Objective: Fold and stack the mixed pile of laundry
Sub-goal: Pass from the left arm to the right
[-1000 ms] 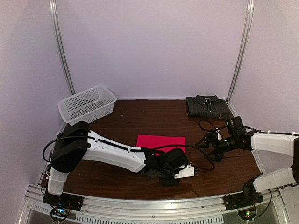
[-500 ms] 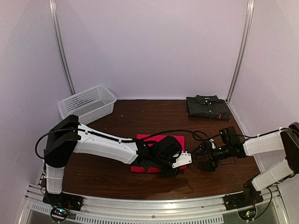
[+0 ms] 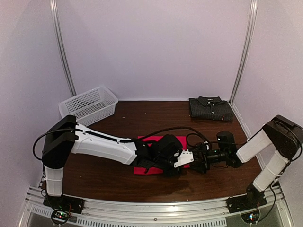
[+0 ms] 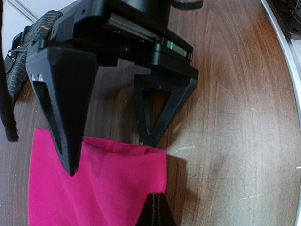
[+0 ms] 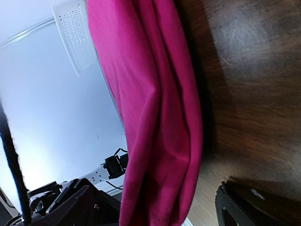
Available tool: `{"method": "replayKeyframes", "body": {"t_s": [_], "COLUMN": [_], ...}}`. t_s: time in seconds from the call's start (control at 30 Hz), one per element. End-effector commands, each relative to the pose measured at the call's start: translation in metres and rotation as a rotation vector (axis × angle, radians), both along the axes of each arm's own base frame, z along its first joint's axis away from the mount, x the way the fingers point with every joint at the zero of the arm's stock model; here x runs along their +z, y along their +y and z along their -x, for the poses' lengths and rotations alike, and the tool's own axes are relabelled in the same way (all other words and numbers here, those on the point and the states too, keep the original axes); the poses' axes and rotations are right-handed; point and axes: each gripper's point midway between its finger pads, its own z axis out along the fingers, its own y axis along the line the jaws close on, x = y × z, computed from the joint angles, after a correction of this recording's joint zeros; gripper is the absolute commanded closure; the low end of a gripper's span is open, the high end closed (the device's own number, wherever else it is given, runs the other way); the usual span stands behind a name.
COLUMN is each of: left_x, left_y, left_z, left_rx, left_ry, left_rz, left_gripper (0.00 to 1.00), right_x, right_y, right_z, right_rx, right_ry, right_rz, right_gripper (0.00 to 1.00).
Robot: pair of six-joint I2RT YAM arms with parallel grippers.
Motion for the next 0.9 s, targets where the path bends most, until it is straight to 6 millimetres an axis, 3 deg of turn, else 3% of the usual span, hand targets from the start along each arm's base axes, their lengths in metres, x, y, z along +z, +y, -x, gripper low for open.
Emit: {"method": "replayKeyframes", "body": {"t_s": [0.0, 0.17, 0.47, 0.87], "left_x": [0.034, 0.041, 0.044, 0.039], "left_y": [-0.007, -0.006, 0.001, 0.009], "left_z": [-0.001, 0.0, 0.006, 0.016], "left_rx": [-0.001, -0.013, -0.041, -0.083], "left_ry": [-0.013, -0.02, -0.023, 0.0], "left_rz": [0.1, 0.118, 0.124, 0.109], "left_gripper": [1.0, 1.0, 1.0, 1.0], "right_x": [0.011, 0.011, 0.006, -0.014], "right_y": [0.016, 0.029, 0.035, 0.039], "right_z": [-0.005, -0.007, -0.025, -0.052], "right_rx": [-0.032, -0.053, -0.104, -0.092], "right_ry": [0.004, 0.023, 0.013, -0.057], "right_rz": [-0.117, -0.19, -0.293, -0.197], "right_gripper": [0.13, 0.24, 0.38, 0.38]}}
